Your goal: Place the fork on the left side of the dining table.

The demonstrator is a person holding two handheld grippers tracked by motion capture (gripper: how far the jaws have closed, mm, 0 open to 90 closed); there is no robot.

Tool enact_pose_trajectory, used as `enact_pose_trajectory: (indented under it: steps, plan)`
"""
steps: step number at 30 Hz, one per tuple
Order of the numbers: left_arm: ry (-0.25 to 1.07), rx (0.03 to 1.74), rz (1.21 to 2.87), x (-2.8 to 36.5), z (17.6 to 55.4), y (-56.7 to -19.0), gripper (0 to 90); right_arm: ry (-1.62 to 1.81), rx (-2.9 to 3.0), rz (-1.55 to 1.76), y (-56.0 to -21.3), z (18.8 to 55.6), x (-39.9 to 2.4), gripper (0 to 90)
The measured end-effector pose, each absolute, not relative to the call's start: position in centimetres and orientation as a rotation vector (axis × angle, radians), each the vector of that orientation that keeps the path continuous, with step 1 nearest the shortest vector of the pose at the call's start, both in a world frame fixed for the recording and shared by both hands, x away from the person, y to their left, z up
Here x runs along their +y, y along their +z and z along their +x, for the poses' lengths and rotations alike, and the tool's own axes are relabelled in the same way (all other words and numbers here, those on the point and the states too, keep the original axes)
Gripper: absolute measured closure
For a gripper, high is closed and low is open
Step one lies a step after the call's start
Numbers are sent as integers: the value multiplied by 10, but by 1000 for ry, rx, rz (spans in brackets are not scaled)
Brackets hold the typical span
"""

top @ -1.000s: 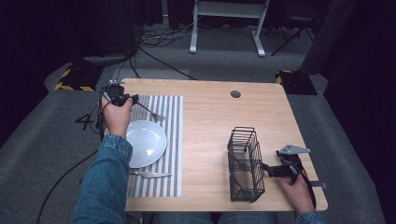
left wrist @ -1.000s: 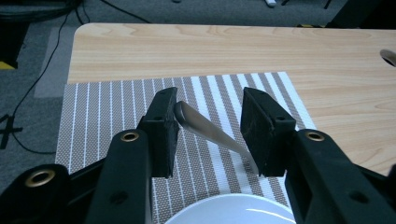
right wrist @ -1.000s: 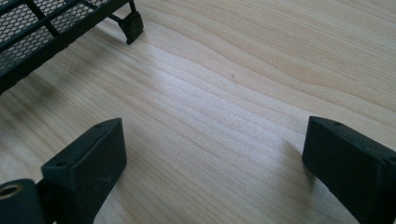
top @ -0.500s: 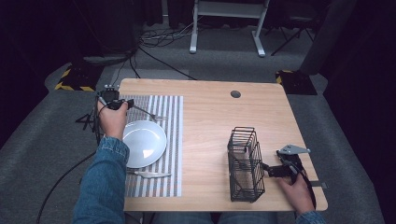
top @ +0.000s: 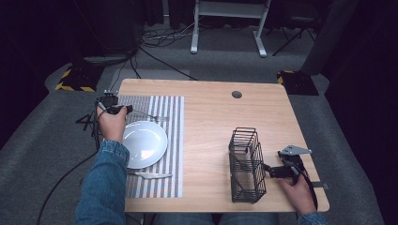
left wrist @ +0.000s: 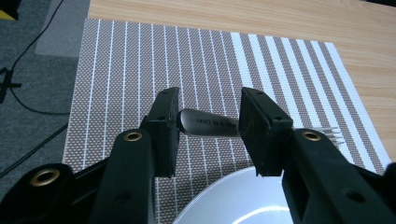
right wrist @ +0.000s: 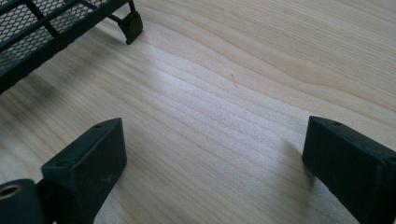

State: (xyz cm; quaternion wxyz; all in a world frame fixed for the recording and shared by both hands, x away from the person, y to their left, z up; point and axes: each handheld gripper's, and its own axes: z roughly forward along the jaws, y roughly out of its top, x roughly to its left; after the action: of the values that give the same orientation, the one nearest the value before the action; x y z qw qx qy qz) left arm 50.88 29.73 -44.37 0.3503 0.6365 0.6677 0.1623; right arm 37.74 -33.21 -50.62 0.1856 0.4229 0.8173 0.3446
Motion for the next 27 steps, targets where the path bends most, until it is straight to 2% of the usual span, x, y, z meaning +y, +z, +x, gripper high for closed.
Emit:
enact_pose_trajectory:
  steps: [17, 27]
  plan:
    - [396, 1780, 1631, 301, 518, -459, 562, 971, 2302, 1191, -506, 377, -332, 64]
    - [442, 1806, 1621, 303, 522, -467, 528, 971, 2302, 1191, -506, 377, -332, 64]
